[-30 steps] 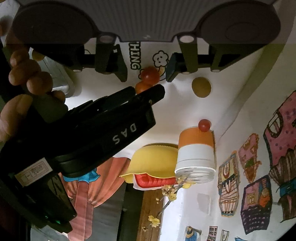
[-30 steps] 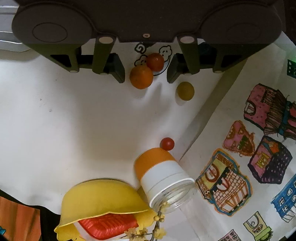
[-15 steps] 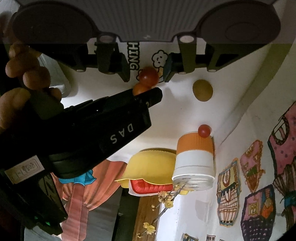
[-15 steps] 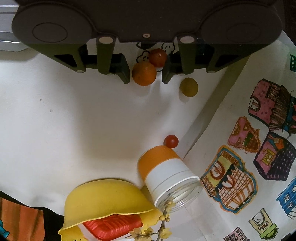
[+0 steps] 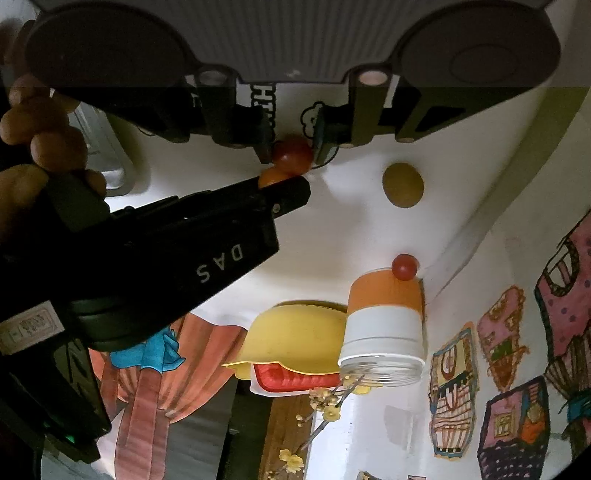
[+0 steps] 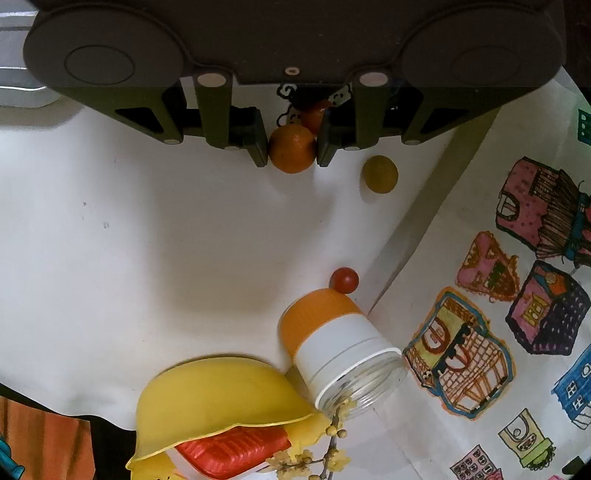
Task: Organize fruits
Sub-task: 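Close right tool on the small orange fruit while left tool reaches for the red cherry tomato, then grasp the red cherry tomato with left tool while right tool lifts the orange fruit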
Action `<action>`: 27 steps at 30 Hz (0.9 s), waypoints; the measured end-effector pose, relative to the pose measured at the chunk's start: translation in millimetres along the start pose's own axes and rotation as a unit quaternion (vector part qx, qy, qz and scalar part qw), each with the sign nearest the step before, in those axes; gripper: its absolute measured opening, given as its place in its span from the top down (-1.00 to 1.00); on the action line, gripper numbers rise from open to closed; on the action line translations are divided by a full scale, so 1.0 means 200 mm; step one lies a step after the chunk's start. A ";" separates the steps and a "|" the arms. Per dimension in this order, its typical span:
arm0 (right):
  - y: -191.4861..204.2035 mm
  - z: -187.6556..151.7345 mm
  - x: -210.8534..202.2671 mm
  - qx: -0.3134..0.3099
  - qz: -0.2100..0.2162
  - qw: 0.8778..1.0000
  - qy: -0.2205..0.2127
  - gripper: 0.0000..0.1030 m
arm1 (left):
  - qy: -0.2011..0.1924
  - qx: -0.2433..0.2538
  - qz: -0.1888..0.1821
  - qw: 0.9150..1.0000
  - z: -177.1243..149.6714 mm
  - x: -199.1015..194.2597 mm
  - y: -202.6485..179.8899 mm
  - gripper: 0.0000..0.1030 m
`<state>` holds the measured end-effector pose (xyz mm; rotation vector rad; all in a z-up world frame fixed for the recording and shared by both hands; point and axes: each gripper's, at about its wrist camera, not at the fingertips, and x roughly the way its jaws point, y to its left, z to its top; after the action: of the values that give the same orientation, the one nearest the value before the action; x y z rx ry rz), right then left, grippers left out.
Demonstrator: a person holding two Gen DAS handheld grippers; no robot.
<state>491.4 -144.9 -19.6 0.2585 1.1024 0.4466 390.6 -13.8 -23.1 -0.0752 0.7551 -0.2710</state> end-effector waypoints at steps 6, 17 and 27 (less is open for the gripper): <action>-0.02 -0.01 -0.02 0.008 0.002 1.000 0.003 0.41 | 0.004 -0.006 -0.003 1.000 -0.02 -0.03 -0.01 0.54; -0.12 -0.03 -0.16 0.015 -0.001 1.000 -0.003 0.42 | 0.018 -0.011 -0.018 1.000 -0.04 -0.07 -0.10 0.55; -0.22 -0.10 -0.34 0.012 -0.008 1.000 -0.017 0.41 | 0.009 0.007 -0.046 0.999 -0.06 -0.14 -0.27 0.55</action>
<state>458.6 -215.9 7.5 0.2770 1.0763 0.4144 350.7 -57.3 -3.9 -0.0940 0.7687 -0.3656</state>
